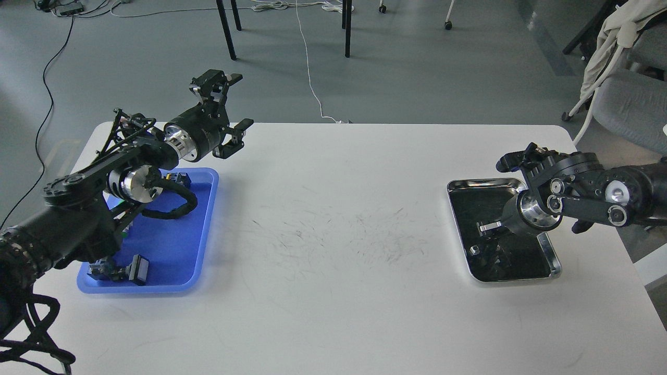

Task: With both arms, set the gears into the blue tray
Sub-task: 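Grasp another small black part in the metal tray with the right gripper, then carry the black part to the table center, release it, retract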

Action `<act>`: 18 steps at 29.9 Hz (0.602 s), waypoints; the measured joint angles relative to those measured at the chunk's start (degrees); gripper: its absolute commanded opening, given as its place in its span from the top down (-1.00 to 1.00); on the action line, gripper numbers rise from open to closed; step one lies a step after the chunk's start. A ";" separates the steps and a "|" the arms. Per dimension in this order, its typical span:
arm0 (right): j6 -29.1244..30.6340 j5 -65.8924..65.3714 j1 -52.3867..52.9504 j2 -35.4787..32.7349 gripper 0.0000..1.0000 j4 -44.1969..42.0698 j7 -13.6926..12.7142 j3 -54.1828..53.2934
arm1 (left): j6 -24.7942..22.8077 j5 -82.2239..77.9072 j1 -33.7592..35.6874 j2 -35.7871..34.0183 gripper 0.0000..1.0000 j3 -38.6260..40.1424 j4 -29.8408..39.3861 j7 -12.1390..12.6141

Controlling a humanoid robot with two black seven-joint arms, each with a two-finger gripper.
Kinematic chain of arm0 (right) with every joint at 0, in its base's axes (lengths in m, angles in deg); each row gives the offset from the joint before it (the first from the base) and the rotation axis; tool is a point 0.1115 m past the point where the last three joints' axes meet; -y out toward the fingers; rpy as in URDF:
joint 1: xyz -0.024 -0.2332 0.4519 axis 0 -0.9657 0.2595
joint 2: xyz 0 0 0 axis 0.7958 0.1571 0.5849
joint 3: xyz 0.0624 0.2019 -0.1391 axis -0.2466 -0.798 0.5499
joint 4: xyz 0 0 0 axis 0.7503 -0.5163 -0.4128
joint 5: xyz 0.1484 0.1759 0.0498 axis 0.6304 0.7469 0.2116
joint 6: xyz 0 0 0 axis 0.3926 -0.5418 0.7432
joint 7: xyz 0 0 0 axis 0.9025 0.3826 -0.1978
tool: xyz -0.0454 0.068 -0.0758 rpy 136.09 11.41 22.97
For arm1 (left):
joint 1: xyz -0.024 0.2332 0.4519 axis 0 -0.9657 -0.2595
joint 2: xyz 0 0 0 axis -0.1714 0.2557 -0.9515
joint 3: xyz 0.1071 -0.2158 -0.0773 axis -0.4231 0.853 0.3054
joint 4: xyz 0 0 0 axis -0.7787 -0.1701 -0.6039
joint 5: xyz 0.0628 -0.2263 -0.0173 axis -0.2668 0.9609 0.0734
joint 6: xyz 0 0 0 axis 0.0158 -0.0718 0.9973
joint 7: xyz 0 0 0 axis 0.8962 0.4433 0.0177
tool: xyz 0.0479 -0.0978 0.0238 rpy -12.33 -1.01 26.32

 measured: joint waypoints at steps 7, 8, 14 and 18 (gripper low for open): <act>0.06 0.34 1.20 0.01 0.96 0.04 0.10 -0.22 | 0.00 0.00 0.00 0.08 -0.95 0.02 -0.08 0.00; 0.07 0.42 1.51 0.01 0.96 0.11 0.11 -0.33 | 0.00 0.00 0.00 0.12 -0.95 0.03 -0.08 0.00; 0.07 1.10 4.78 -0.06 0.96 0.78 0.14 -0.84 | 0.00 0.00 0.04 0.23 -0.95 0.05 -0.11 0.05; 0.07 2.65 8.27 0.29 0.97 2.05 0.17 -1.16 | 0.00 0.00 0.17 0.21 -0.95 0.06 -0.16 0.05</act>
